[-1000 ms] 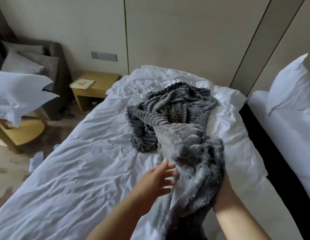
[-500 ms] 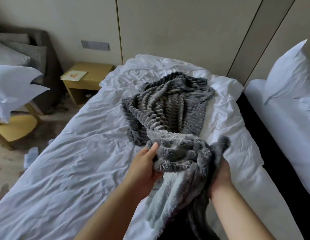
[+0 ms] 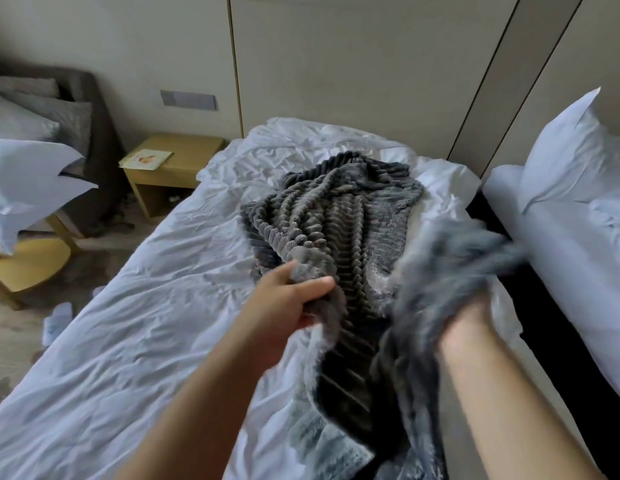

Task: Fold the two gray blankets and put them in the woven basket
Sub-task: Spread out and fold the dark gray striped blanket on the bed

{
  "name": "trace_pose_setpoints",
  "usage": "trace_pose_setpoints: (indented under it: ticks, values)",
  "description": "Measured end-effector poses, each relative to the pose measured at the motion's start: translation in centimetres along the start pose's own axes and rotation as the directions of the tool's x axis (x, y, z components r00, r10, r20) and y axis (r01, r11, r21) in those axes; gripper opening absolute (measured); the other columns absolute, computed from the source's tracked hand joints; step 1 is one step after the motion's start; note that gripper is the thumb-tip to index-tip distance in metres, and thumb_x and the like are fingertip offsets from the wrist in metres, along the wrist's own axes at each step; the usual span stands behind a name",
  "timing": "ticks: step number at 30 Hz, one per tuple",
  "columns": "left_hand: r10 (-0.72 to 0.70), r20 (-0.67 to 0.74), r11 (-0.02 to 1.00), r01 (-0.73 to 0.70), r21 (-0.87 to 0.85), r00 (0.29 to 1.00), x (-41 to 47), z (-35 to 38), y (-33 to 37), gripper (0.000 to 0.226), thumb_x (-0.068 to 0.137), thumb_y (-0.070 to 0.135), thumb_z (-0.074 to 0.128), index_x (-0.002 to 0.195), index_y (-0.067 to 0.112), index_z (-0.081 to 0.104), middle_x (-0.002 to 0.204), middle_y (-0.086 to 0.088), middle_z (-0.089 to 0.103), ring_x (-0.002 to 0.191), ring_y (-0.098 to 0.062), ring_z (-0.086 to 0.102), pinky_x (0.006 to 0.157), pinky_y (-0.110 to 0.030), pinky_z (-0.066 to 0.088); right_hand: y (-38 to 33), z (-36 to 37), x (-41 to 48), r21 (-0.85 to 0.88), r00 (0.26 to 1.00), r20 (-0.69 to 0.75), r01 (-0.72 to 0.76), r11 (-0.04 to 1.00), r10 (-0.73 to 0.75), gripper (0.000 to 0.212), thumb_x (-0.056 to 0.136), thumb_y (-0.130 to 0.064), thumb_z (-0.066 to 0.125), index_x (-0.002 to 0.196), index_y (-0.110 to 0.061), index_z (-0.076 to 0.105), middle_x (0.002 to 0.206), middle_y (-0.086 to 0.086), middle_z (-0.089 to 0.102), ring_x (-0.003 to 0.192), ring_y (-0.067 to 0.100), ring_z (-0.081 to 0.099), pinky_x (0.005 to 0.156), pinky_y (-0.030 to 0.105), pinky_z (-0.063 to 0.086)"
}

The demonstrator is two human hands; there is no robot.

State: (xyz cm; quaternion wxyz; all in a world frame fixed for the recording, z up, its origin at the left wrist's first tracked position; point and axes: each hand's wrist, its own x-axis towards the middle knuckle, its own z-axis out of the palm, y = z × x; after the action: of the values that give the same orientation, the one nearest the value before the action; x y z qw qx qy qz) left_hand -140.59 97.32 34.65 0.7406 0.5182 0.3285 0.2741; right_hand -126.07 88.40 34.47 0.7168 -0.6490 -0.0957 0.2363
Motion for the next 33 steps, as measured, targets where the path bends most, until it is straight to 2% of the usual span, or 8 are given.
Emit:
trace_pose_setpoints:
  ticks: [1, 4, 10, 16, 21, 26, 29, 33]
  values:
    - [-0.004, 0.023, 1.000, 0.004, 0.007, 1.000, -0.2, 1.3, -0.6, 0.017, 0.080, 0.000, 0.063, 0.072, 0.015, 0.068, 0.059, 0.003, 0.065, 0.049, -0.007, 0.059, 0.049, -0.017, 0.047, 0.1, 0.7, 0.1, -0.130, 0.979, 0.180, -0.073, 0.989, 0.096, 0.038, 0.104, -0.020, 0.032, 0.135, -0.004, 0.047, 0.127, 0.009, 0.056, 0.081, 0.010, 0.064, 0.059, 0.011, 0.049]
    - [0.024, -0.092, 0.999, -0.022, 0.029, 0.995, -0.8, 2.9, -2.2, 0.026, 0.080, 0.000, 0.053, 0.071, 0.014, 0.073, 0.059, 0.001, 0.068, 0.053, -0.006, 0.062, 0.048, -0.016, 0.047, 2.4, 3.7, -2.1, -0.449, 0.865, 0.501, 0.275, 0.850, -0.015, 0.010, 0.093, -0.035, 0.055, 0.102, -0.029, 0.056, 0.099, -0.006, 0.067, 0.093, 0.013, 0.060, 0.082, 0.027, 0.044]
    - [0.074, 0.022, 0.995, -0.076, 0.070, 0.997, -1.6, 0.8, -2.0, 0.023, 0.083, 0.010, 0.058, 0.097, 0.013, 0.076, 0.095, -0.011, 0.074, 0.085, -0.025, 0.069, 0.076, -0.038, 0.055, 3.5, 2.0, -2.3, -0.258, 0.890, 0.398, 0.343, 0.903, -0.225, 0.014, 0.083, -0.043, 0.067, 0.092, -0.034, 0.062, 0.084, -0.017, 0.068, 0.081, -0.002, 0.064, 0.077, 0.023, 0.052]
    - [0.033, -0.028, 0.999, -0.032, 0.033, 0.999, -2.0, 1.6, -2.1, 0.026, 0.071, 0.015, 0.073, 0.089, -0.002, 0.070, 0.075, -0.014, 0.064, 0.068, -0.022, 0.058, 0.061, -0.031, 0.044, 3.7, 1.3, -2.2, -0.311, 0.933, 0.282, 0.311, 0.898, -0.225, 0.013, 0.089, -0.020, 0.063, 0.076, -0.020, 0.066, 0.071, -0.003, 0.070, 0.067, 0.009, 0.062, 0.069, 0.037, 0.052]
    - [0.017, -0.001, 1.000, -0.017, 0.016, 1.000, -2.2, 1.4, -1.8, 0.012, 0.081, 0.001, 0.062, 0.084, 0.005, 0.073, 0.082, -0.014, 0.072, 0.070, -0.021, 0.066, 0.065, -0.028, 0.052, 2.8, 0.0, -0.9, -0.137, 0.949, -0.078, 0.294, 0.946, -0.306, 0.015, 0.094, -0.023, 0.056, 0.080, -0.022, 0.062, 0.077, -0.008, 0.063, 0.077, 0.014, 0.057, 0.072, 0.030, 0.046]
    - [-0.010, -0.024, 0.999, 0.011, 0.038, 1.000, -2.5, 2.1, -1.9, 0.017, 0.087, 0.000, 0.055, 0.096, -0.007, 0.067, 0.083, -0.016, 0.063, 0.077, -0.024, 0.055, 0.071, -0.035, 0.043, 4.0, 1.5, -2.2, -0.276, 0.951, 0.298, 0.170, 0.946, -0.084, 0.025, 0.081, -0.012, 0.049, 0.094, -0.020, 0.068, 0.092, 0.005, 0.072, 0.093, 0.027, 0.067, 0.088, 0.050, 0.052]
    - [-0.025, -0.045, 0.996, 0.029, 0.080, 0.999, -2.6, 1.9, -2.2, 0.021, 0.087, 0.001, 0.054, 0.101, -0.012, 0.062, 0.081, -0.013, 0.057, 0.068, -0.019, 0.050, 0.061, -0.027, 0.041, 4.5, 1.0, -2.4, -0.271, 0.959, 0.246, 0.208, 0.940, -0.142, 0.024, 0.083, -0.005, 0.053, 0.094, -0.023, 0.064, 0.091, 0.000, 0.071, 0.092, 0.025, 0.067, 0.085, 0.044, 0.053]
    - [-0.064, -0.056, 0.995, 0.068, 0.070, 0.996, -3.1, 1.8, -2.4, 0.019, 0.088, 0.003, 0.052, 0.100, -0.004, 0.066, 0.077, -0.009, 0.060, 0.061, -0.015, 0.050, 0.054, -0.022, 0.039, 4.4, 0.3, -3.3, -0.211, 0.932, 0.322, 0.239, 0.948, -0.163, 0.020, 0.090, -0.035, 0.053, 0.090, -0.023, 0.069, 0.088, -0.004, 0.073, 0.089, 0.017, 0.068, 0.082, 0.040, 0.053]
